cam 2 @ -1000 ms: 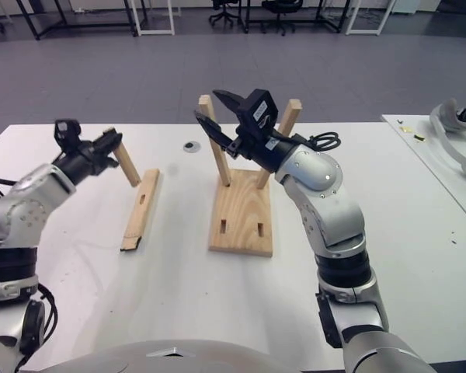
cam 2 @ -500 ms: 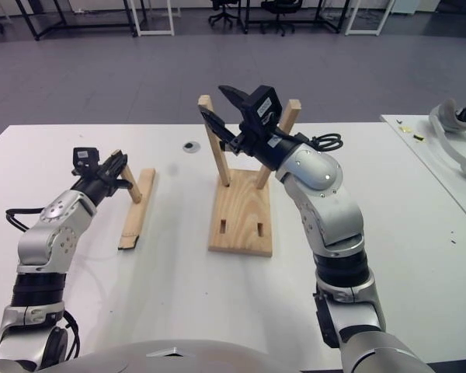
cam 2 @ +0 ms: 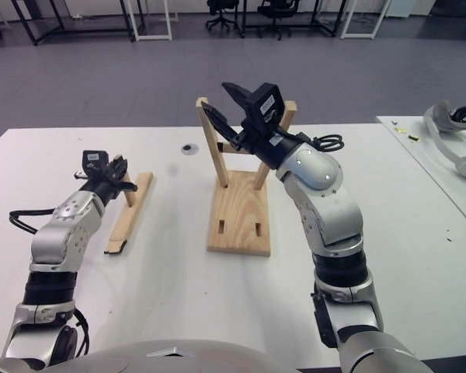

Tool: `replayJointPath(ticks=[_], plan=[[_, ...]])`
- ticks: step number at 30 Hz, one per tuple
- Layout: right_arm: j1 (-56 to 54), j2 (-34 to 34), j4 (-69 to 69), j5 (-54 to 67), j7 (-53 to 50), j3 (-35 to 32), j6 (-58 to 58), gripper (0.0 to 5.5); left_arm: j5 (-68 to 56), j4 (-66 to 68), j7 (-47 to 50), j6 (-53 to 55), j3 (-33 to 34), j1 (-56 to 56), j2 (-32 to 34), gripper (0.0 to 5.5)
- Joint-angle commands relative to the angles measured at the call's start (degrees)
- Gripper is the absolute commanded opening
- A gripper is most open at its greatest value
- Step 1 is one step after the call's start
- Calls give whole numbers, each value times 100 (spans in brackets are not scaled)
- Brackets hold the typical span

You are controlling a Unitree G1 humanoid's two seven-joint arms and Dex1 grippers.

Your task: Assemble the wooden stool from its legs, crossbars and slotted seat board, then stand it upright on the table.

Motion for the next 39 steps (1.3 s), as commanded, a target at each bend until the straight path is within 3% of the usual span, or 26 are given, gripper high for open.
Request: replayJointPath(ticks=[1, 8, 20, 25, 26, 39], plan=[[63, 16, -47, -1, -49, -46, 18, 244, 169, 101, 355, -67, 142, 674, -484, 41], [43, -3, -48, 1, -32, -96, 17, 244, 633, -471, 155, -975, -23, 2072, -506, 41], [-45, 27, 43, -8, -43, -152, -43, 244, 1181, -24, 220, -2750, 47, 2720, -739, 41], [-94, 64, 81, 20, -64, -175, -40, 244, 1065, 99, 123, -2880, 68, 2728, -804, 41], [-90, 70, 80, 19, -71, -177, -45, 244, 1028, 86, 79, -2843, 76, 2709, -794, 77], [100, 190, -105, -14, -266, -155, 27, 244, 1511, 16, -377, -1981, -1, 2593, -159, 293]])
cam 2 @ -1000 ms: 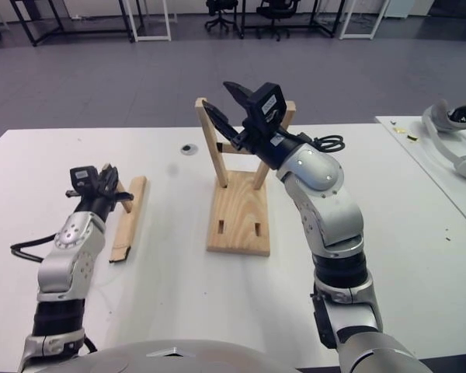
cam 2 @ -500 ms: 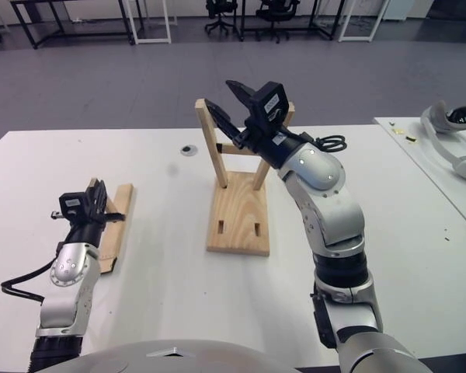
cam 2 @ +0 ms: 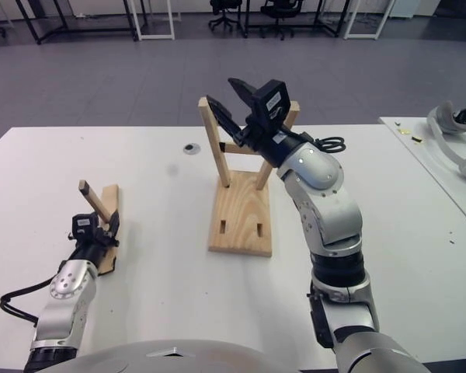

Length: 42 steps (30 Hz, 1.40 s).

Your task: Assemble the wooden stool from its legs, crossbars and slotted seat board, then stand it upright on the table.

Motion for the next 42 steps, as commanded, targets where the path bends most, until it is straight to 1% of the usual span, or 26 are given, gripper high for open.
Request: replayJointPath(ticks=[1, 4, 7, 9, 11, 12, 13, 15, 19, 20, 23, 25, 27, 28, 32, 33, 34, 37, 42], plan=[[117, 39, -184, -11, -139, -10, 84, 244, 294, 89, -41, 758, -45, -1, 297, 313], [182, 72, -270, 10, -240, -19, 132, 244, 328, 37, -115, 1283, -107, -33, 359, 356], [204, 99, -316, 25, -322, -45, 155, 244, 78, -43, -641, 2026, -387, 94, 447, 356], [208, 113, -330, 31, -363, -41, 163, 244, -171, 59, -955, 2516, -386, 171, 493, 356], [234, 124, -350, 34, -397, -48, 165, 244, -509, 155, -1154, 2846, -166, 249, 484, 322], [245, 129, -356, 34, -409, -54, 162, 244, -612, 204, -1180, 2954, -70, 257, 490, 315], [255, 137, -361, 36, -421, -60, 159, 244, -746, 263, -1176, 3075, 66, 231, 451, 288], [256, 151, -359, 39, -438, -65, 154, 244, -843, 346, -1210, 3170, 117, 181, 495, 256], [245, 154, -346, 40, -468, -79, 146, 244, -825, 512, -1469, 3111, -154, 162, 750, 204], [242, 151, -344, 34, -473, -82, 140, 244, -744, 556, -1664, 3058, -351, 166, 927, 195], [223, 156, -336, 21, -486, -85, 121, 244, -106, 831, -2350, 2568, -1198, 193, 1802, 164], [220, 169, -341, 18, -492, -81, 118, 244, 73, 934, -2469, 2425, -1450, 206, 2015, 146], [207, 178, -316, 23, -475, -71, 106, 244, 52, 1130, -2364, 2292, -1453, 176, 1946, 131], [197, 177, -305, 26, -462, -65, 103, 244, 37, 1268, -2274, 2193, -1446, 137, 1872, 113], [178, 151, -295, 27, -419, -51, 95, 244, 143, 2949, -1987, 1129, -1381, -429, 1426, 69], [170, 148, -285, 29, -410, -52, 90, 244, 104, 3371, -1967, 879, -1277, -592, 1359, 61], [164, 147, -280, 29, -406, -51, 87, 244, 9, 3625, -2061, 641, -1097, -650, 1451, 53], [144, 142, -261, 29, -391, -51, 73, 244, -233, 3537, -2317, 510, -843, -619, 1668, 43], [104, 131, -231, 26, -379, -56, 82, 244, -525, 3186, -2511, 971, -783, -687, 1553, 41]])
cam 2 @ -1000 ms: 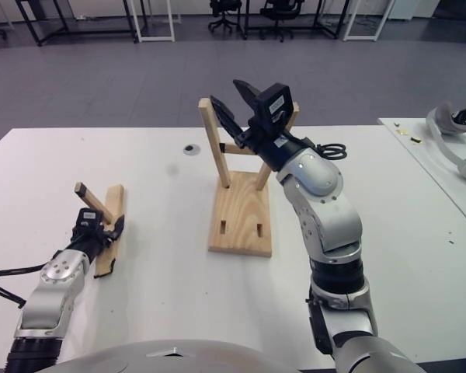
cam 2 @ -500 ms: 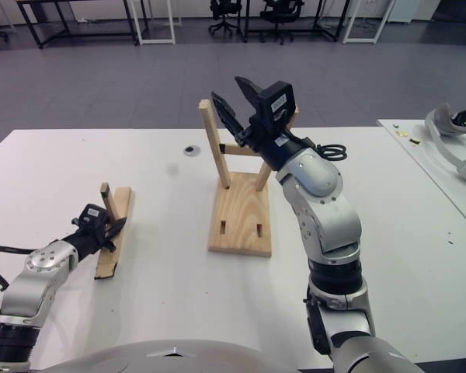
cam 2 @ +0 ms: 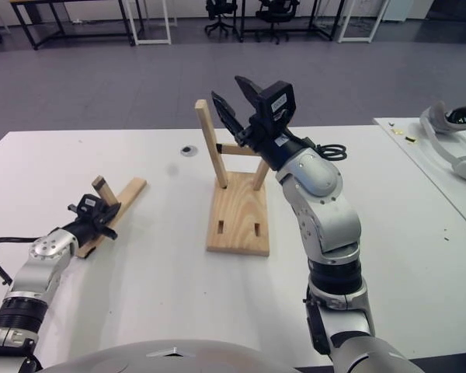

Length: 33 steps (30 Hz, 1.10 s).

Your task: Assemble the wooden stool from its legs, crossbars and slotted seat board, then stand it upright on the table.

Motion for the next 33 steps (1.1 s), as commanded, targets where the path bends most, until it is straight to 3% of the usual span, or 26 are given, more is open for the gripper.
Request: replayJointPath(ticks=[1, 9, 10, 17, 24, 33], plan=[[-109, -48, 49, 20, 56, -24, 35, 244, 35, 934, -243, 1216, -291, 782, -258, 41], [-126, -54, 59, 19, 68, -26, 39, 244, -73, 1194, -627, 1354, -462, 407, -192, 41], [-123, -53, 56, 19, 67, -28, 38, 244, -104, 1127, -645, 1376, -476, 386, -190, 78], [-112, -44, 59, 38, 72, -31, 45, 244, -247, 629, -537, 1759, -396, 345, -176, 193], [-51, -4, 27, 35, 72, 21, 59, 244, -789, -447, -363, 2065, 118, 192, -286, 303], [140, 49, -163, 40, -7, 61, 116, 244, -1071, -2184, 147, 2197, 776, 478, -522, 303]])
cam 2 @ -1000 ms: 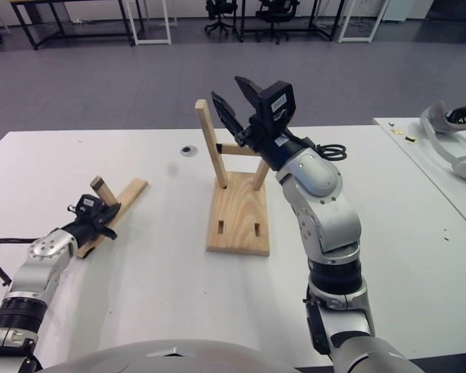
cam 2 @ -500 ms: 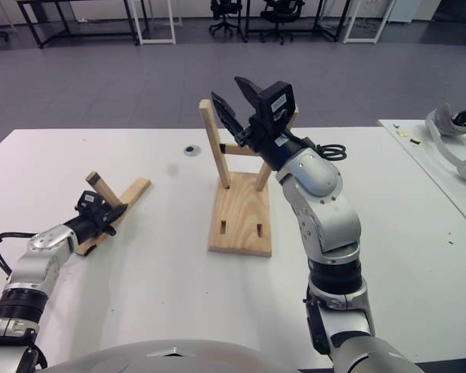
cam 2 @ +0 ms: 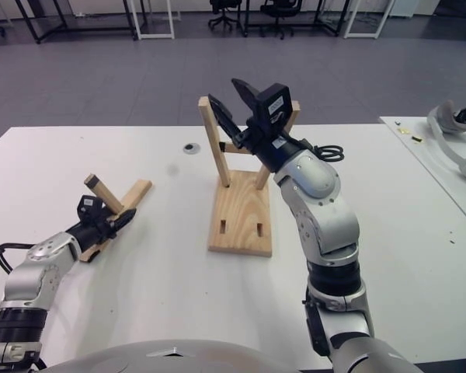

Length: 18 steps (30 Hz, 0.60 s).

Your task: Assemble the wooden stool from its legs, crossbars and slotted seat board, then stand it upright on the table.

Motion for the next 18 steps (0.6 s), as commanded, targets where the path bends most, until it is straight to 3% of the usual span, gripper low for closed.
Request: replayJointPath(ticks=[1, 9, 18], plan=[[49, 18, -49, 41, -21, 9, 87, 244, 61, -315, 182, 9, 82, 157, -97, 303], [100, 10, -85, 53, -35, 31, 158, 244, 290, -934, 793, -845, 467, 523, -529, 303], [157, 28, -170, 59, -83, 37, 256, 244, 137, -1338, 735, -1239, 512, 443, -798, 303]])
